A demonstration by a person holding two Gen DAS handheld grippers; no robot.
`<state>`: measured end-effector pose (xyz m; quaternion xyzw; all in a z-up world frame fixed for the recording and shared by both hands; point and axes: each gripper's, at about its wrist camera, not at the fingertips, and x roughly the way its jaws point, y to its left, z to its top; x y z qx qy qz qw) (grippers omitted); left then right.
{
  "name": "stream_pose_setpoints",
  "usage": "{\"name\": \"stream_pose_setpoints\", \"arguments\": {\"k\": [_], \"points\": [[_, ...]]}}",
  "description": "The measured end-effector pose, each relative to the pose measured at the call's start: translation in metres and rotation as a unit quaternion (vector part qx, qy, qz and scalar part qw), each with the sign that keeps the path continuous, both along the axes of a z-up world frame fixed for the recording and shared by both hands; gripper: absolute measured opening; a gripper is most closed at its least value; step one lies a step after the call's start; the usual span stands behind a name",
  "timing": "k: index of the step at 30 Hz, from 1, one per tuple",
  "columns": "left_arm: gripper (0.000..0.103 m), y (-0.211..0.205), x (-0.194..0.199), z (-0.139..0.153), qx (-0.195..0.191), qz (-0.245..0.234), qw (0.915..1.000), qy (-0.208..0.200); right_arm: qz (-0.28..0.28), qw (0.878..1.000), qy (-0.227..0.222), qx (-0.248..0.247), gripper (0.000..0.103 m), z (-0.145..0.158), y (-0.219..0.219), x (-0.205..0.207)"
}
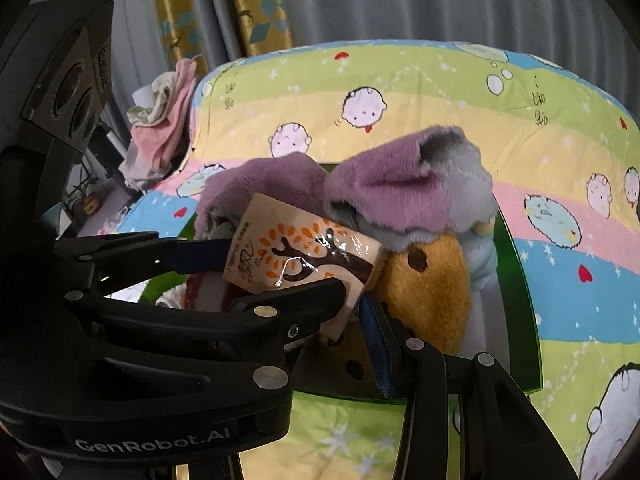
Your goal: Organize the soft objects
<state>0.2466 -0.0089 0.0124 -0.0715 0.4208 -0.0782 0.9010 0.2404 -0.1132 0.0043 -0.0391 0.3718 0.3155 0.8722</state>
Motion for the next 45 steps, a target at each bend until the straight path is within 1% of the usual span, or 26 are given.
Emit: {"name": "stream_pose_setpoints", "arguments": {"k": [3,4,5,6,10,11,12,13,14,15,18,19,21,23,27,29,34,38,45], "points": [[0.068,-0.002,-0.001,0.001,0.003,0.006,1.0,0.002,-0.013,1.0,0.013,0.005,0.045,0.0,-0.003,0.001],[0.071,-0.003,-0.002,0.002,0.006,0.006,1.0,0.001,-0.015,1.0,0.014,0.004,0.045,0.001,-0.004,0.001],[0.078,-0.004,-0.003,0.003,0.01,0.007,0.9999,0.002,-0.017,1.0,0.015,0.003,0.045,0.001,-0.005,0.001],[0.08,-0.006,-0.004,0.003,0.013,0.008,0.9999,0.002,-0.019,1.0,0.016,0.0,0.045,0.001,-0.005,0.0],[0.084,-0.007,-0.012,0.01,0.027,0.016,0.9995,-0.003,-0.031,0.999,0.016,-0.007,0.045,0.007,-0.013,-0.004],[0.092,-0.006,-0.015,0.013,0.029,0.02,0.9994,-0.003,-0.035,0.999,0.016,-0.009,0.048,0.008,-0.015,-0.005],[0.097,-0.006,-0.017,0.015,0.031,0.024,0.9992,-0.001,-0.041,0.999,0.016,-0.013,0.059,0.01,-0.018,-0.008],[0.102,-0.005,-0.019,0.017,0.032,0.026,0.9992,-0.001,-0.048,0.999,0.016,-0.018,0.066,0.011,-0.021,-0.01],[0.102,-0.003,-0.023,0.019,0.034,0.03,0.999,-0.002,-0.055,0.998,0.015,-0.022,0.075,0.013,-0.023,-0.012],[0.102,-0.002,-0.027,0.021,0.035,0.032,0.9989,-0.004,-0.061,0.998,0.013,-0.025,0.077,0.015,-0.026,-0.014],[0.102,0.004,-0.036,0.027,0.043,0.045,0.9981,0.0,-0.076,0.996,0.019,-0.038,0.078,0.021,-0.032,-0.018],[0.102,0.007,-0.038,0.029,0.044,0.048,0.9978,0.009,-0.079,0.996,0.022,-0.043,0.079,0.022,-0.032,-0.018],[0.102,0.012,-0.042,0.03,0.049,0.056,0.9969,0.025,-0.087,0.994,0.028,-0.057,0.085,0.027,-0.032,-0.02],[0.102,0.017,-0.047,0.033,0.051,0.065,0.9959,0.037,-0.089,0.993,0.029,-0.071,0.086,0.03,-0.031,-0.023],[0.102,0.025,-0.057,0.038,0.06,0.082,0.9936,0.051,-0.098,0.99,0.035,-0.099,0.087,0.036,-0.026,-0.028],[0.102,0.028,-0.064,0.043,0.063,0.091,0.9927,0.047,-0.103,0.988,0.034,-0.109,0.087,0.041,-0.025,-0.031],[0.102,0.035,-0.074,0.051,0.054,0.102,0.9918,0.056,-0.104,0.988,0.029,-0.109,0.087,0.052,-0.027,-0.038],[0.102,0.036,-0.079,0.055,0.067,0.116,0.9885,0.071,-0.106,0.988,0.026,-0.108,0.087,0.06,-0.028,-0.041],[0.102,0.036,-0.085,0.059,0.069,0.112,0.9886,0.074,-0.107,0.988,0.022,-0.105,0.087,0.069,-0.029,-0.045]]}}
